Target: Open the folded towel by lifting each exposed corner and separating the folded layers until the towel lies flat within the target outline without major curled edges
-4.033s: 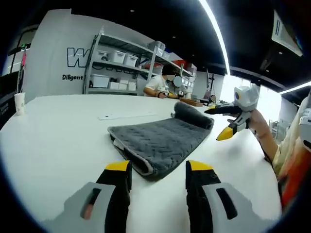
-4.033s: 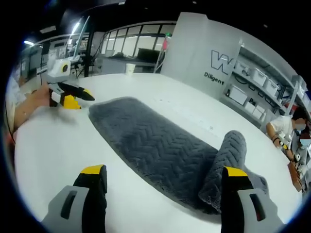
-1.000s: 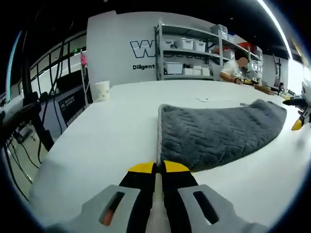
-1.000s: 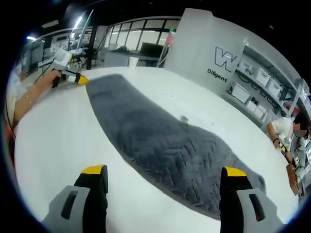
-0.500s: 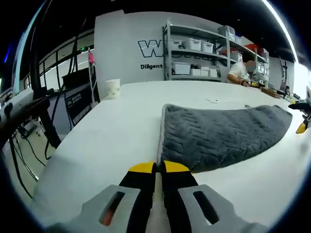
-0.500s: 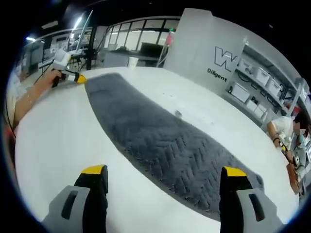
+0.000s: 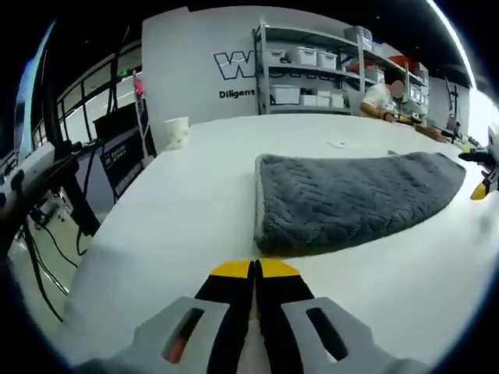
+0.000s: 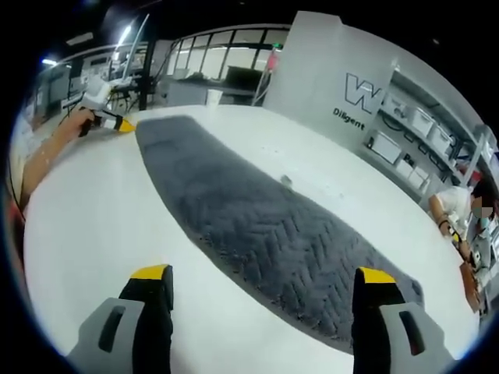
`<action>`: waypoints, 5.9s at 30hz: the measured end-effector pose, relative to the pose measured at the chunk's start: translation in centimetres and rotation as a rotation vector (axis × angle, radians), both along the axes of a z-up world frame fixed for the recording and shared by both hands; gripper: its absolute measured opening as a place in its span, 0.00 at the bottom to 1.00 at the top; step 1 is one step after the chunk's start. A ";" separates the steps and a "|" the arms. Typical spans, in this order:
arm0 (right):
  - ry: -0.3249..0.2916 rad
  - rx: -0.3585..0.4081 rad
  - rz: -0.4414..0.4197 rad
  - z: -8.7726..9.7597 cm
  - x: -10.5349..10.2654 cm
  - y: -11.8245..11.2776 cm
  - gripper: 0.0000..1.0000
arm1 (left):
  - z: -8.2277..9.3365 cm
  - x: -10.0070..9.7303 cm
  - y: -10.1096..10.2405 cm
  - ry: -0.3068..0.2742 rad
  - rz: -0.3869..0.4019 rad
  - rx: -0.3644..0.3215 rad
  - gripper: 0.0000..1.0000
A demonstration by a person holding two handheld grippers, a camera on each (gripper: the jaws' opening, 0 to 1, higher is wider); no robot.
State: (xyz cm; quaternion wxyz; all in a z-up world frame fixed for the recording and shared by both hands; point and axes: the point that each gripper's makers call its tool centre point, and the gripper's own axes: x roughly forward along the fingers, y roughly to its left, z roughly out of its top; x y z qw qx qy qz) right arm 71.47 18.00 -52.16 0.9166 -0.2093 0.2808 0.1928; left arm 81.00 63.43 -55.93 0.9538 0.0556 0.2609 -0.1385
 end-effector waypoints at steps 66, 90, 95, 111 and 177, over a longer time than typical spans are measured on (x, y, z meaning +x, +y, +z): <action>0.013 -0.020 0.024 -0.3 -0.2 0.2 0.94 | 1.1 -0.3 -1.9 0.005 -0.060 -0.137 0.02; 0.025 -0.012 -0.003 -0.5 -0.4 -0.2 0.99 | 1.1 -1.6 1.2 0.047 -0.001 -0.103 0.01; 0.031 -0.008 -0.013 -0.6 -0.4 -0.4 0.99 | 1.1 -1.7 1.6 0.044 0.007 -0.104 0.02; 0.018 0.009 -0.010 -0.2 -0.6 -0.5 0.99 | 4.0 -0.5 -1.0 -0.119 -0.095 -0.176 0.66; 0.014 0.171 -0.274 -2.1 11.9 -25.3 0.00 | 6.2 -1.0 -3.3 -0.178 -0.187 -0.254 0.93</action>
